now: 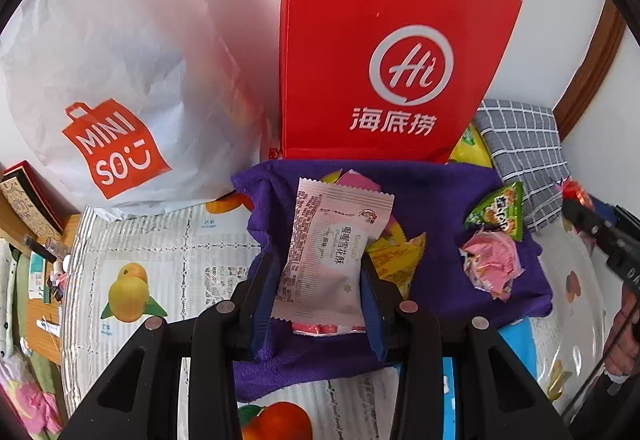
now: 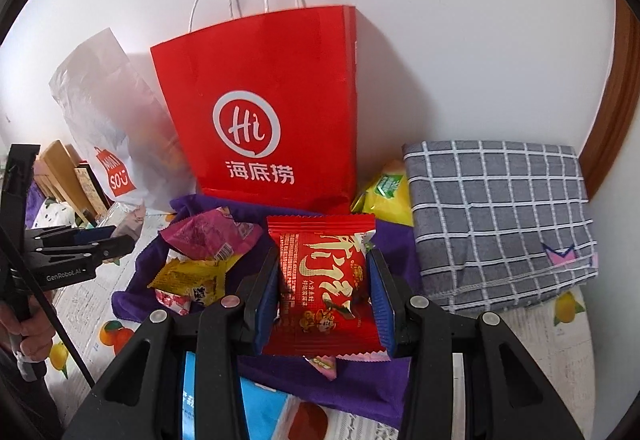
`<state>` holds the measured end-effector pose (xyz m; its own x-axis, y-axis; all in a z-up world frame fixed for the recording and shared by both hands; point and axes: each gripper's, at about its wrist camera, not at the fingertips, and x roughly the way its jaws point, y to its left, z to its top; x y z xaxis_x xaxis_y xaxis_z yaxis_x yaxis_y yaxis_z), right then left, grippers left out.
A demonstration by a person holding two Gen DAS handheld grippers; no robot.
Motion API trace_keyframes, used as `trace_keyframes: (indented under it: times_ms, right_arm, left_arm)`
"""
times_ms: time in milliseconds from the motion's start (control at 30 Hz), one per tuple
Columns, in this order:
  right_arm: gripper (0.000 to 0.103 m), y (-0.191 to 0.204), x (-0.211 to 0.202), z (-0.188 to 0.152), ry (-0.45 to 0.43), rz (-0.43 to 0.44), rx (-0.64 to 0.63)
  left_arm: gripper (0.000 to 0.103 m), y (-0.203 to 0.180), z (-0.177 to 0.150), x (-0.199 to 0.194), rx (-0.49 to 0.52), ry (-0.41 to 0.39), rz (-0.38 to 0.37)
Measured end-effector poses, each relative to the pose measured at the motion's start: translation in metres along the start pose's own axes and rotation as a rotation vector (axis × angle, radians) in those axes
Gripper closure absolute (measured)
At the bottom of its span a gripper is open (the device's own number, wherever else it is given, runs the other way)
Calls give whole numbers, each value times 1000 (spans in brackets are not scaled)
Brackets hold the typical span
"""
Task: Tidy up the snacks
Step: 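Carry the pink packet with the left tool while the right tool carries the red packet to the towel, then lower the red packet onto the towel and open the right tool while the left tool releases the pink packet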
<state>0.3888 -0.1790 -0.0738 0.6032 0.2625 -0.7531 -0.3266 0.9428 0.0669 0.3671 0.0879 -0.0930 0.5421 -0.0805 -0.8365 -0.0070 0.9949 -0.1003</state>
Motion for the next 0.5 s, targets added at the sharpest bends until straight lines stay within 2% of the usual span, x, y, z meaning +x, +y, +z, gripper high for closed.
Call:
trace_keyframes:
  times_ms: [267,500]
  right_arm:
    - [61,-9,34,-12,95,-34,-25]
    - [61,-14,52,-17,155,-22,-24]
  left_arm:
    - [66,-1,-1,23,12,30,20]
    - [66,-4,-1,36,14,56,9]
